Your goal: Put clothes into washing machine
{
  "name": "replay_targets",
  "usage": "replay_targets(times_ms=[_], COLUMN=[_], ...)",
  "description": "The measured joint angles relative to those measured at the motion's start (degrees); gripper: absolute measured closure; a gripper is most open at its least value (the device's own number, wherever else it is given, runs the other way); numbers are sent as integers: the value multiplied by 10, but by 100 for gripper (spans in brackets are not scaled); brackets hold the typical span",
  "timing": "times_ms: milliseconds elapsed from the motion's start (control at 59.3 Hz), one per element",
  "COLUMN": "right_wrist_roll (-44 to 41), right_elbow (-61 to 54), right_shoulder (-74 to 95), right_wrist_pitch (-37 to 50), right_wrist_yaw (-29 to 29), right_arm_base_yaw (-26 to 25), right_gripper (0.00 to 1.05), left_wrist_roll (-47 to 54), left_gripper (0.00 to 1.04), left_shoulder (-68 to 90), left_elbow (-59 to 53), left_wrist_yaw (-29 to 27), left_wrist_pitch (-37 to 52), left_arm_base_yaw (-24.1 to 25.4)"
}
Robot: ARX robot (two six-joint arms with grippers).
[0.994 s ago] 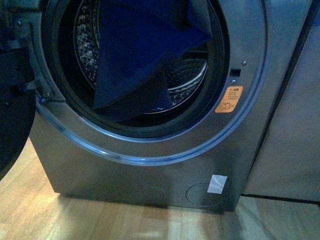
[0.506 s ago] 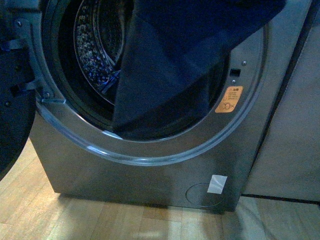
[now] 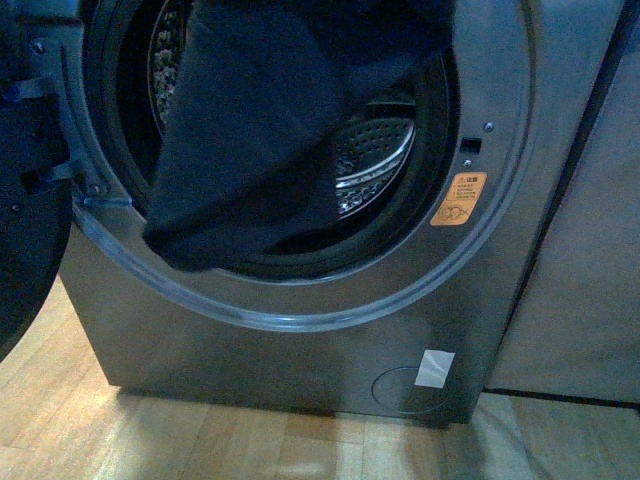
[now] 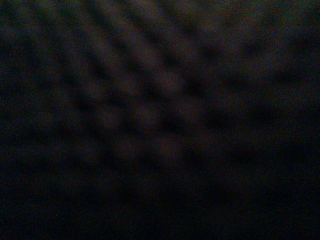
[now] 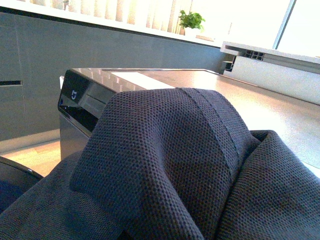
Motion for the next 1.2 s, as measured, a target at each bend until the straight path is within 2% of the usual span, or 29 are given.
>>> replay_targets(times_ms=[371,506,725,927,1197], right_wrist_roll=[0,0,-1,-1,0], right_elbow=[0,0,0,0,0], right_shoulder=[-1,-1,-2,-1,-2], right_wrist_pitch=[0,1,1,1,1], right_wrist_yaw=[2,4,5,5,0], right_arm_base_yaw=[-1,-2,-3,-3,-2], right_gripper=[93,93,93,92,53], left_wrist_roll=[22,66,92,107,106], left_gripper=[7,7,7,7,45], left_shoulder=[5,23,35,39,40], left_elbow=[42,96,136,146,147], left_wrist_yaw=[-33,-98,-158,-191,-215], left_wrist_pitch=[-54,-134,-194,-213,-215], left_arm_base_yaw=[-35,-53,-61,-60,-50])
